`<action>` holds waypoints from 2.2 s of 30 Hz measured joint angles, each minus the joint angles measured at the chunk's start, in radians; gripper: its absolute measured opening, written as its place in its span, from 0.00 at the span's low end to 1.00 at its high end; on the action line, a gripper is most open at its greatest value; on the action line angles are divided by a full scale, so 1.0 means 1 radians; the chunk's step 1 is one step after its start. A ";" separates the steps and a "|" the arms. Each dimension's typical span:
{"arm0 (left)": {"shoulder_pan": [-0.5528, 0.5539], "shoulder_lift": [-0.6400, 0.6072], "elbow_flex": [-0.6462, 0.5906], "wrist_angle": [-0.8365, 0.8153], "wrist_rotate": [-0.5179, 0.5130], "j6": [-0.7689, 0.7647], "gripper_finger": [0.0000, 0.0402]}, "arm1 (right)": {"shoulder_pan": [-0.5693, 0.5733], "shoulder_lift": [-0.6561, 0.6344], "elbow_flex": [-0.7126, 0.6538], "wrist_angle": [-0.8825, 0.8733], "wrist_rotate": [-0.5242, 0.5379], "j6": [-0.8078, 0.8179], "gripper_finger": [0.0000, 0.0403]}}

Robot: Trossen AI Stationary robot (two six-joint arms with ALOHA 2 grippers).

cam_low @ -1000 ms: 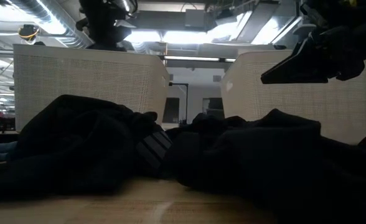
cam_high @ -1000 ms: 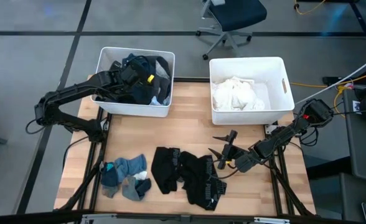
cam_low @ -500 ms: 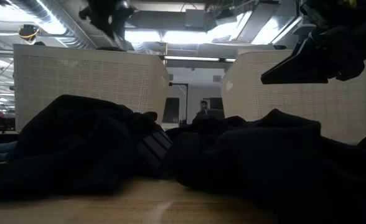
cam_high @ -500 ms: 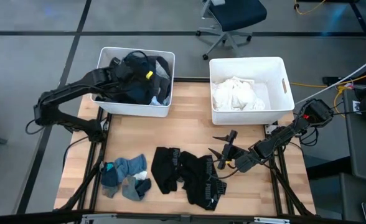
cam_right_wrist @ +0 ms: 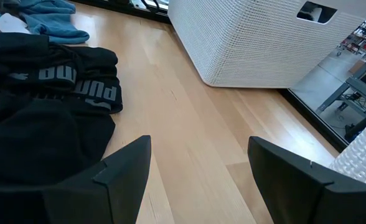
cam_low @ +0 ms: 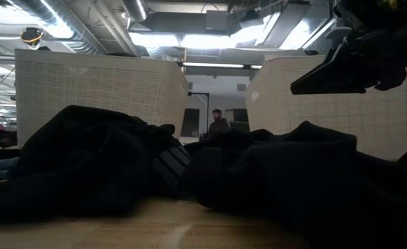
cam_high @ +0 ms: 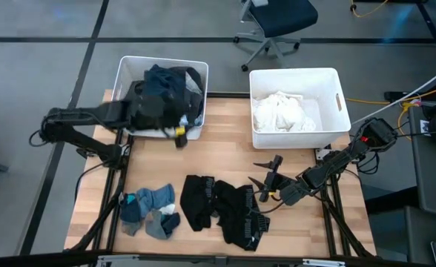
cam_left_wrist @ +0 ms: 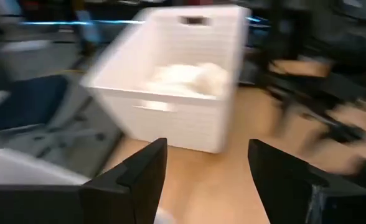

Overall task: Sort clothes
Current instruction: Put the left black boxer into the right white laundry bin

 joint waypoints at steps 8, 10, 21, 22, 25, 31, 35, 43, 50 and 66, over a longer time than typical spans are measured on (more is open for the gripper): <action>-0.223 0.110 -0.076 0.006 0.016 -0.109 0.53 | 0.000 0.000 0.000 -0.001 -0.008 0.000 0.67; -0.262 0.148 -0.096 0.002 0.033 -0.138 0.53 | 0.000 0.000 0.000 -0.001 -0.008 0.000 0.67; -0.380 0.408 -0.131 0.000 0.090 -0.301 0.53 | 0.000 0.000 0.000 -0.005 -0.007 0.000 0.67; -0.385 0.432 -0.131 0.000 0.098 -0.310 0.53 | 0.000 0.000 0.000 -0.005 -0.007 0.000 0.67; -0.392 0.501 -0.131 -0.001 0.104 -0.315 0.53 | 0.000 0.000 0.000 -0.005 -0.007 0.000 0.67; -0.388 0.612 -0.131 -0.004 0.144 -0.322 0.53 | 0.000 0.000 0.000 -0.005 -0.007 0.000 0.67; -0.381 0.674 -0.131 -0.010 0.179 -0.337 0.53 | 0.000 0.000 0.000 -0.005 -0.007 0.000 0.67; -0.358 0.746 -0.135 -0.015 0.183 -0.338 0.53 | 0.000 0.000 0.000 -0.005 -0.008 0.000 0.67; -0.352 0.755 -0.136 -0.011 0.206 -0.315 0.41 | 0.000 0.000 0.000 -0.005 -0.008 0.000 0.67; -0.341 0.695 -0.120 -0.047 0.142 -0.263 0.04 | 0.000 0.000 0.000 -0.007 -0.008 0.000 0.67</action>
